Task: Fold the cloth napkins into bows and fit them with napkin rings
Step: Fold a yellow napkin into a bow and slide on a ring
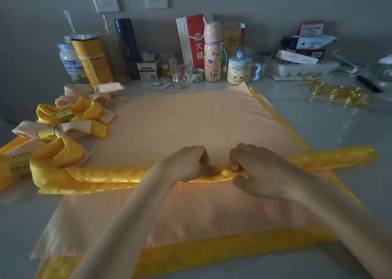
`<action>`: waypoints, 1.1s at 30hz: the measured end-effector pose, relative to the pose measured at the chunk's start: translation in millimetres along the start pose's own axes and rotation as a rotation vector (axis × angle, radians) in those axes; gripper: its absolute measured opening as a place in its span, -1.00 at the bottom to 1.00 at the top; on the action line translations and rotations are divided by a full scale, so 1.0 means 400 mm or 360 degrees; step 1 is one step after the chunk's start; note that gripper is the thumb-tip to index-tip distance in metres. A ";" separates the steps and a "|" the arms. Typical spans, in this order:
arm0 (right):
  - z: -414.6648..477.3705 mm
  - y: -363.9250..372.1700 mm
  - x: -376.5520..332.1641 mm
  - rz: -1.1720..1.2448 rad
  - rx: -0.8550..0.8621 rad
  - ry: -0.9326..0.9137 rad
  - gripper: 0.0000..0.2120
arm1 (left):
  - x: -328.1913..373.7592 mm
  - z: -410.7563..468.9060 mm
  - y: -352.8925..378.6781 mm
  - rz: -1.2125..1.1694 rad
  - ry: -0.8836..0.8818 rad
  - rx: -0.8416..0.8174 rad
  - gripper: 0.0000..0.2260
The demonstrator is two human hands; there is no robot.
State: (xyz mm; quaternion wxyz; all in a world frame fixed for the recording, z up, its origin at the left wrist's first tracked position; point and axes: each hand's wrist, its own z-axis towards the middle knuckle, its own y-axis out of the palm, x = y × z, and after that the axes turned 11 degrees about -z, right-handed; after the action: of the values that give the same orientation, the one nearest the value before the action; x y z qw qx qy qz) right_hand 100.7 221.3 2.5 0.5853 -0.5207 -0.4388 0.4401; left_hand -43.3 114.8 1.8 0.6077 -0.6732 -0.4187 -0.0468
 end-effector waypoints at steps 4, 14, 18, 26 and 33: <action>0.043 0.053 0.004 0.0117 0.0176 0.0170 -0.59 | 0.002 0.000 0.000 0.0043 0.0034 0.0062 -0.71; -0.092 0.092 0.184 -0.0024 -0.0347 0.0659 -0.48 | 0.021 -0.006 0.018 0.0128 0.0019 0.0142 -0.75; -0.144 0.096 0.279 0.0065 -0.0281 0.0883 -0.48 | 0.059 -0.013 0.037 0.0138 0.0186 0.0301 -0.88; -0.146 0.005 0.216 0.0431 0.0033 0.0596 -0.73 | 0.110 -0.037 0.082 0.0192 0.0309 0.0260 -0.64; -0.142 -0.073 0.190 0.0311 -0.0438 0.0588 -0.76 | 0.136 -0.033 0.062 -0.0307 -0.0015 0.0040 -0.88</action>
State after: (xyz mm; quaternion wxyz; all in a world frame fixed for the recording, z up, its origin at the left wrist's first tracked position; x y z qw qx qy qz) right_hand 174.9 280.5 31.9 0.5339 -0.7071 -0.3277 0.3281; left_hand 12.9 133.2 16.9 0.6068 -0.6223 -0.4849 -0.0968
